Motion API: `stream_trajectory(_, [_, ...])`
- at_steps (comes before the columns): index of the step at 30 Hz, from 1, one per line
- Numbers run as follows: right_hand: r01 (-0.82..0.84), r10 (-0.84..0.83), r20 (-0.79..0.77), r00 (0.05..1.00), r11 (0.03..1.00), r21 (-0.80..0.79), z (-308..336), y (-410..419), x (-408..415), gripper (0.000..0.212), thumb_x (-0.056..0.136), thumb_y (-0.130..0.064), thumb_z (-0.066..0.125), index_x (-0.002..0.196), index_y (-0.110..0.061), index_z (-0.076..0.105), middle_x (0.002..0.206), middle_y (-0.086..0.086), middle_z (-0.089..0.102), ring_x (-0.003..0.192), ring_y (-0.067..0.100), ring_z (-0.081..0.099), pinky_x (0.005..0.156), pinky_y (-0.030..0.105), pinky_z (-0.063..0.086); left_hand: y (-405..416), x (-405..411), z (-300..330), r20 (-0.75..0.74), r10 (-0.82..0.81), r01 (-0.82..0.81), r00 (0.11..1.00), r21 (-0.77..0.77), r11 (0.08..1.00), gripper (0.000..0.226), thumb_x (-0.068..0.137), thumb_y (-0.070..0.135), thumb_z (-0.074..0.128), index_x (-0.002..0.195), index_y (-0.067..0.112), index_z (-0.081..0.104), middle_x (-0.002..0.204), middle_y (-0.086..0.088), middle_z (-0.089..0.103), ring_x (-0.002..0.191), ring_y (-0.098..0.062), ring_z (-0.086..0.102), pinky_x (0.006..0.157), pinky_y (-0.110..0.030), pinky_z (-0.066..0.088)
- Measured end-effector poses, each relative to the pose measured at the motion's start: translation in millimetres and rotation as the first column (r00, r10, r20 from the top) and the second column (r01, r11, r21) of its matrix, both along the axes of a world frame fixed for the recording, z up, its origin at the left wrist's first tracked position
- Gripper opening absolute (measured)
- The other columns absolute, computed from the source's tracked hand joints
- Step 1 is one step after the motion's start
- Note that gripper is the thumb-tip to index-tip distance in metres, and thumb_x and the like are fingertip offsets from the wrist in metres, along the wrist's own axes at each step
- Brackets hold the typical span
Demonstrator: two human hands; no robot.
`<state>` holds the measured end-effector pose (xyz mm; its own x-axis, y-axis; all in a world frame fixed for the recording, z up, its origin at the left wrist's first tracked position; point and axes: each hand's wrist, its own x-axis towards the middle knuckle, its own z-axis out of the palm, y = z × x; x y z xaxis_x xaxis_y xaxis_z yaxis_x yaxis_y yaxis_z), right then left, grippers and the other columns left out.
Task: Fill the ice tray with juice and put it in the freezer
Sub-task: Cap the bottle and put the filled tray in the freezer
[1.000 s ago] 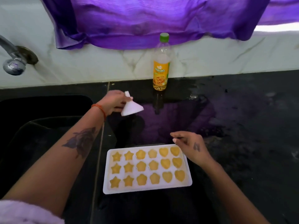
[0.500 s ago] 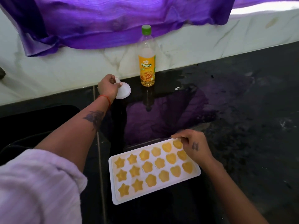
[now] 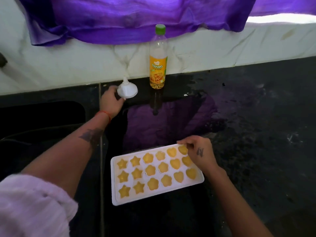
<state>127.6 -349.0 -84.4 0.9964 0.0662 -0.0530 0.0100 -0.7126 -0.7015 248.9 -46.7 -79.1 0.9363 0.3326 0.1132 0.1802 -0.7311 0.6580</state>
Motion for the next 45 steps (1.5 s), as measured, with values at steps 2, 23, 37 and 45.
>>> stream_trajectory(2, [-0.02,0.02,-0.002,1.0,0.999,0.033,-0.3,0.1,-1.9,0.025,0.08,0.005,0.064,0.089,-0.015,0.076,0.089,0.002,0.073,0.077,0.007,0.064,0.076,0.012,0.051,-2.0,-45.7,-6.0,0.004,0.038,-0.038,0.999,0.018,0.999,0.04,0.082,0.016,0.066,0.12,0.007,0.056,0.122,-0.018,0.06,0.112,-0.034,0.056,0.094,-0.034,0.041])
stream_trajectory(23, [-0.98,0.902,0.385,0.195,0.195,0.04,30.1,101.7,-250.1,0.022,0.083,-0.007,0.062,0.102,-0.014,0.071,0.101,0.004,0.071,0.088,0.019,0.067,0.081,0.026,0.05,-147.0,-580.2,-61.2,-0.043,0.929,-0.93,0.366,-0.016,0.366,0.023,0.086,0.01,0.058,0.109,0.007,0.062,0.112,-0.014,0.059,0.101,-0.029,0.06,0.09,-0.037,0.048])
stream_trajectory(37, [-0.39,0.453,-0.787,-0.419,-0.872,-0.295,-132.7,20.3,-499.8,0.045,0.095,-0.02,0.044,0.139,-0.021,0.04,0.146,0.011,0.038,0.131,0.026,0.041,0.105,0.029,0.035,-434.0,-842.2,-143.8,-0.812,0.582,-0.994,0.049,-0.098,-0.053,0.036,0.089,0.03,0.056,0.122,0.015,0.057,0.126,-0.007,0.062,0.119,-0.023,0.054,0.096,-0.027,0.041])
stream_trajectory(45, [-0.19,0.389,-0.72,-0.576,-0.919,-0.345,-147.0,-59.8,-630.1,0.041,0.096,-0.026,0.045,0.137,-0.02,0.044,0.143,0.009,0.044,0.126,0.023,0.047,0.102,0.028,0.039,-571.8,-935.7,-148.0,-0.794,0.598,-0.938,-0.107,-0.119,-0.326,0.033,0.088,0.028,0.056,0.118,0.015,0.06,0.127,-0.008,0.06,0.118,-0.024,0.054,0.095,-0.028,0.042])
